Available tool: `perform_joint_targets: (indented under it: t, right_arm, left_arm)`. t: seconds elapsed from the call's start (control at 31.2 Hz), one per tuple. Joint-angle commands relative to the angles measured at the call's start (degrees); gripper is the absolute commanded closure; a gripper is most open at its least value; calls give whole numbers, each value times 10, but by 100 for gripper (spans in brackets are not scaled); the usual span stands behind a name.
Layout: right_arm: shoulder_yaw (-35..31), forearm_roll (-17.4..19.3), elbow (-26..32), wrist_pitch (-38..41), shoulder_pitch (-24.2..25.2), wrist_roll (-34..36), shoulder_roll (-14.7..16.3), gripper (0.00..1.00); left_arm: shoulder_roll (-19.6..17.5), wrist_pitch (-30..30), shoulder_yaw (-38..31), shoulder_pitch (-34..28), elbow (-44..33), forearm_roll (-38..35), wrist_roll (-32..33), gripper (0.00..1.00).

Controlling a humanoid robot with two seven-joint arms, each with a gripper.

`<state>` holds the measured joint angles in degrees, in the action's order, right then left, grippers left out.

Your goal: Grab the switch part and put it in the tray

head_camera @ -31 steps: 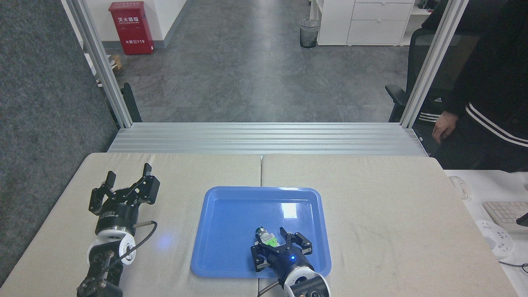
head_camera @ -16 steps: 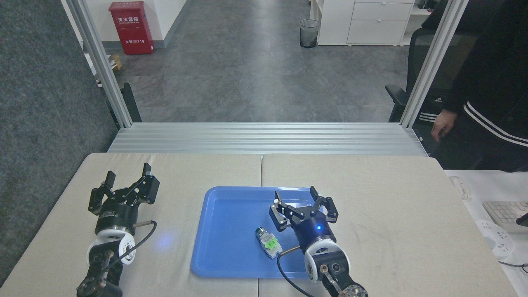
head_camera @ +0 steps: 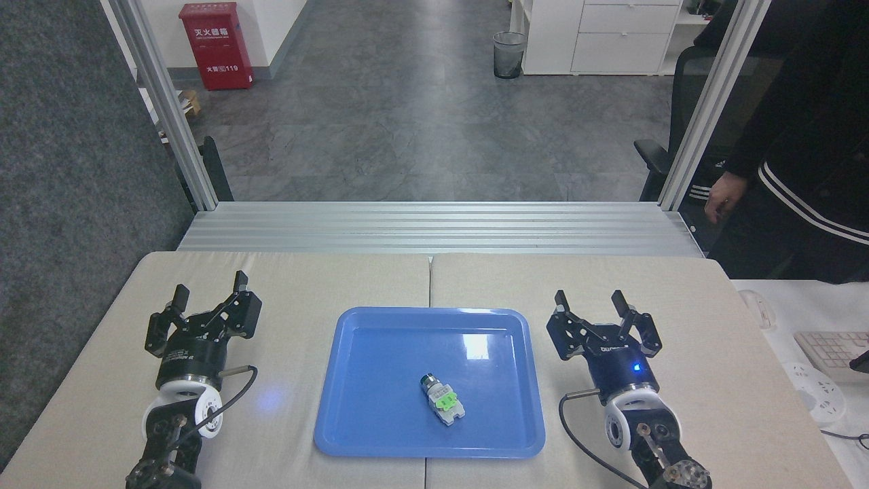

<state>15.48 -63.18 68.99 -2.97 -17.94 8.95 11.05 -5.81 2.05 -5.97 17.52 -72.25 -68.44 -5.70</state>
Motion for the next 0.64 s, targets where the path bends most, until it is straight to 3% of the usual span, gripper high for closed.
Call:
perform_joint_targets:
  t: [0.0, 0.19, 0.61]
  right_arm:
    - [-68, 21, -47, -4, -1, -4, 115, 3]
    - [-69, 24, -47, -3, -11, -7, 129, 3]
    - [-69, 25, -39, 4, -21, -37, 123, 3]
  left_arm:
    - [1, 1, -1, -4, 0, 1, 0, 0]
    - [1, 1, -1, -3, -1, 0, 0, 0]
    - [-1, 2, -1, -6, 0, 1, 0, 0]
